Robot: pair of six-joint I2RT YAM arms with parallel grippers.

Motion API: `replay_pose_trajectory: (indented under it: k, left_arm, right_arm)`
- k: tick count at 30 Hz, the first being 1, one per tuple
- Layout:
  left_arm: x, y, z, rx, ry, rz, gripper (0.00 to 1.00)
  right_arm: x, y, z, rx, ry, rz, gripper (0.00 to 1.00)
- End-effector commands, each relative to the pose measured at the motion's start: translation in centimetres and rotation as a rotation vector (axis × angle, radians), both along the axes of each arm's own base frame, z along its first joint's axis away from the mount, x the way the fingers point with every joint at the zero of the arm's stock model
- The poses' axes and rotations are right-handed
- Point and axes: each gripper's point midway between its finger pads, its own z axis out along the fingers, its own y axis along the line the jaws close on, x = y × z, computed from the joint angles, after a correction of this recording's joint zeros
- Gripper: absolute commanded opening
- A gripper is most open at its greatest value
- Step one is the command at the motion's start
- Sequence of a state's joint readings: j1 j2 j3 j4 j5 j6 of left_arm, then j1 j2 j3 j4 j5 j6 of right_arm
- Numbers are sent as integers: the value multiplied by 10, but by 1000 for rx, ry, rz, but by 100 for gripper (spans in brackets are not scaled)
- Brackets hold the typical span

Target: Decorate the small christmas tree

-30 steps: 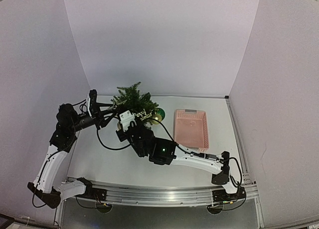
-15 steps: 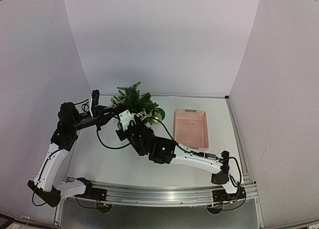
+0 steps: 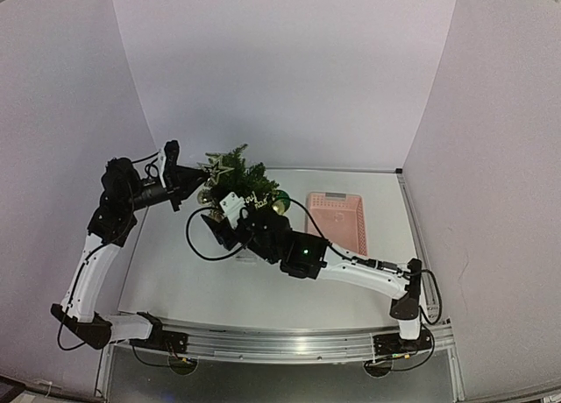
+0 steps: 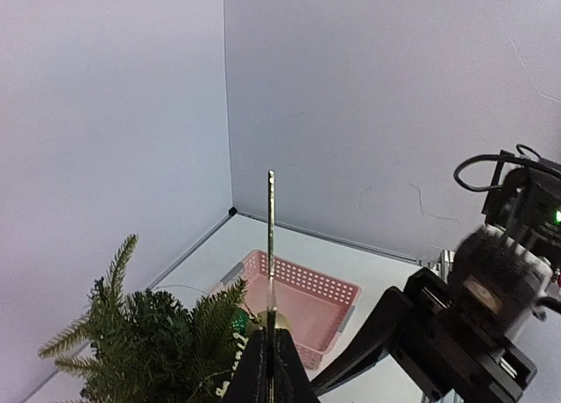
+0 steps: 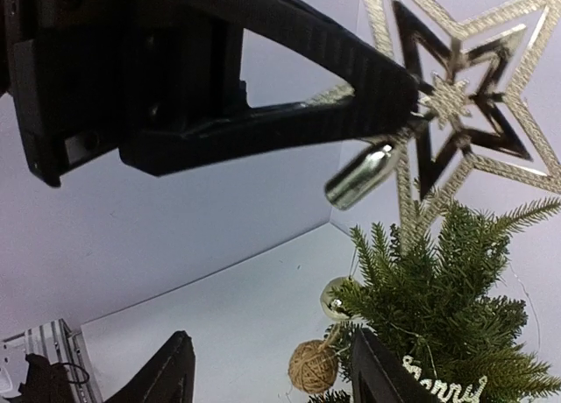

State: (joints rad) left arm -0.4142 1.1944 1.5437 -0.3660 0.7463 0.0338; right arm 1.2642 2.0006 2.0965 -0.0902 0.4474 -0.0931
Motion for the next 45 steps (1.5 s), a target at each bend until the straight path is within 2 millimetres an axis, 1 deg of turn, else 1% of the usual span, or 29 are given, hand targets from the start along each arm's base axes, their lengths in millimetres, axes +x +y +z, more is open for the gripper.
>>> replay_pose_trajectory:
  k: [1, 5, 7, 8, 10, 12, 14, 16, 18, 19, 22, 25, 26, 28, 32, 34, 40, 43, 45]
  left_arm:
    - [12, -8, 8, 52, -57, -70, 0]
    - [35, -12, 6, 47, -3, -139, 0]
    - [54, -14, 7, 49, 8, -157, 0]
    - [63, -15, 6, 48, 10, -160, 0]
    - [75, -17, 7, 32, -24, -170, 0]
    - [81, -20, 13, -23, -65, -176, 0]
    - [79, -21, 22, -88, -64, -205, 0]
    - [74, -25, 27, -118, -30, -257, 0]
    - [69, -28, 25, -122, 8, -303, 0]
    - [65, -29, 24, -122, 10, -315, 0]
    - [53, -31, 22, -121, 0, -338, 0]
    - [43, -34, 23, -139, -3, -363, 0]
    - [41, -34, 24, -149, 2, -366, 0]
    - [37, -33, 28, -168, 5, -372, 0]
    - [31, -31, 34, -195, 8, -383, 0]
    - [30, -31, 33, -198, 18, -388, 0]
    - [29, -35, 25, -201, 64, -395, 0]
    - [25, -38, 23, -199, 74, -409, 0]
    - [24, -39, 21, -196, 82, -414, 0]
  right_arm:
    - [14, -60, 57, 160, 79, 57, 60]
    - [31, -93, 60, 175, 117, 38, 62]
    - [38, -107, 61, 181, 132, 28, 62]
    - [41, -114, 61, 178, 134, 21, 62]
    - [45, -125, 60, 172, 132, 4, 63]
    - [50, -134, 59, 172, 135, -15, 63]
    - [58, -142, 64, 193, 147, -12, 63]
    - [58, -141, 76, 214, 153, 59, 64]
    - [54, -135, 88, 223, 158, 159, 66]
    - [53, -132, 91, 219, 167, 207, 66]
    - [62, -124, 92, 215, 213, 302, 70]
    - [76, -120, 94, 239, 258, 378, 78]
    - [77, -119, 100, 255, 264, 411, 81]
    - [77, -106, 94, 251, 293, 488, 82]
    - [78, -96, 87, 249, 317, 537, 82]
    - [73, -92, 86, 250, 332, 582, 78]
    - [68, -83, 85, 265, 376, 651, 54]
    - [70, -80, 83, 276, 389, 651, 43]
    - [69, -78, 84, 281, 386, 661, 40]
